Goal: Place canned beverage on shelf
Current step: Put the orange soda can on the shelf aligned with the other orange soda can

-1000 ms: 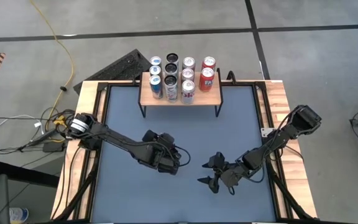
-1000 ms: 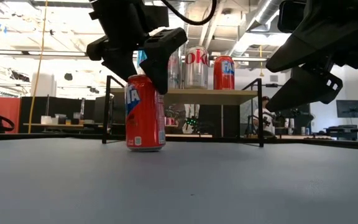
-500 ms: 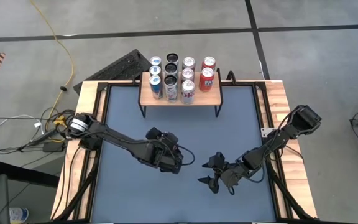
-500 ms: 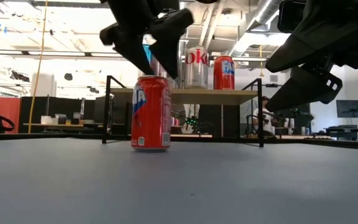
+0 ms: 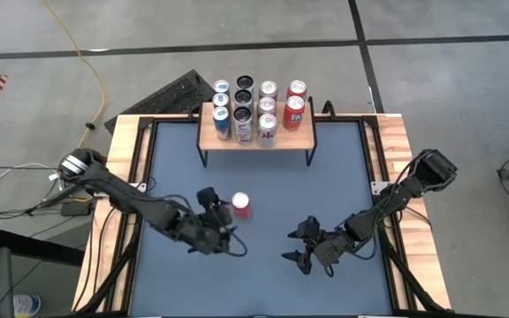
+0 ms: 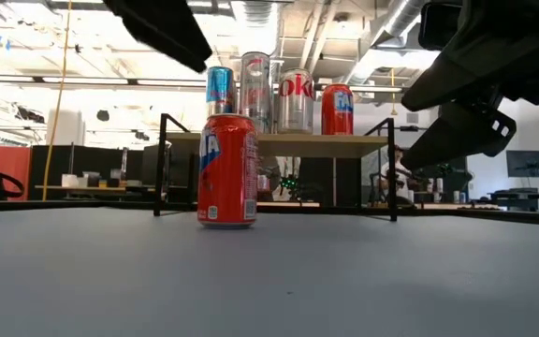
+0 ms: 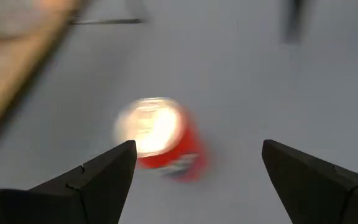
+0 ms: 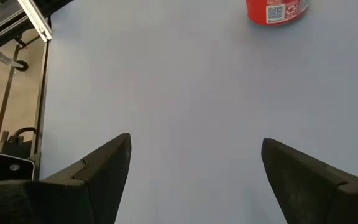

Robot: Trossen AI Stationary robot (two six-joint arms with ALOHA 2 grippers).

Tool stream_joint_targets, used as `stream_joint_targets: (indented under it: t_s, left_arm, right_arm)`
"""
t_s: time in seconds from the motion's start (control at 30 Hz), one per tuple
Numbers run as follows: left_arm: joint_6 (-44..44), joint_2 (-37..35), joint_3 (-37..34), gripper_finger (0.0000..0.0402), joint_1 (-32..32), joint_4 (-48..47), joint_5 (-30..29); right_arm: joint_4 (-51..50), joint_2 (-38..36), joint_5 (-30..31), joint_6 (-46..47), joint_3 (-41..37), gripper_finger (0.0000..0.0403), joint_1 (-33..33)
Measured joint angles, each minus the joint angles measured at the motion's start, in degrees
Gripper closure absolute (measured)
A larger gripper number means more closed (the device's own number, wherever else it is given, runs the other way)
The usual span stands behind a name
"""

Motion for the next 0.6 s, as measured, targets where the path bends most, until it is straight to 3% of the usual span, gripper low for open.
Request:
stream_joint_targets:
  t_s: [0.1, 0.17, 0.37, 0.5, 0.6]
  left_arm:
    - [9.12, -4.67, -9.64, 0.0063, 1.25, 16.68, 9.22]
    - [14.7, -7.38, -14.93, 0.0063, 2.31, 24.59, 11.62]
    - [21.37, -12.35, -25.33, 0.0063, 5.92, 37.13, 10.58]
    - [26.38, -13.43, -29.66, 0.0063, 10.07, 44.73, 16.91]
    - [28.42, -13.35, -31.36, 0.0063, 13.4, 45.29, 17.43]
  right_arm:
    - [-0.04, 0.0, 0.0, 0.02, 0.0, 0.006, -0.31]
    - [0.06, 0.0, 0.0, 0.02, 0.0, 0.006, -0.3]
    - [0.33, 0.0, 0.0, 0.04, 0.0, 0.006, -0.3]
    - [0.37, 0.0, 0.0, 0.04, 0.0, 0.006, -0.34]
    - [0.39, 0.0, 0.02, 0.51, 0.0, 0.006, -0.34]
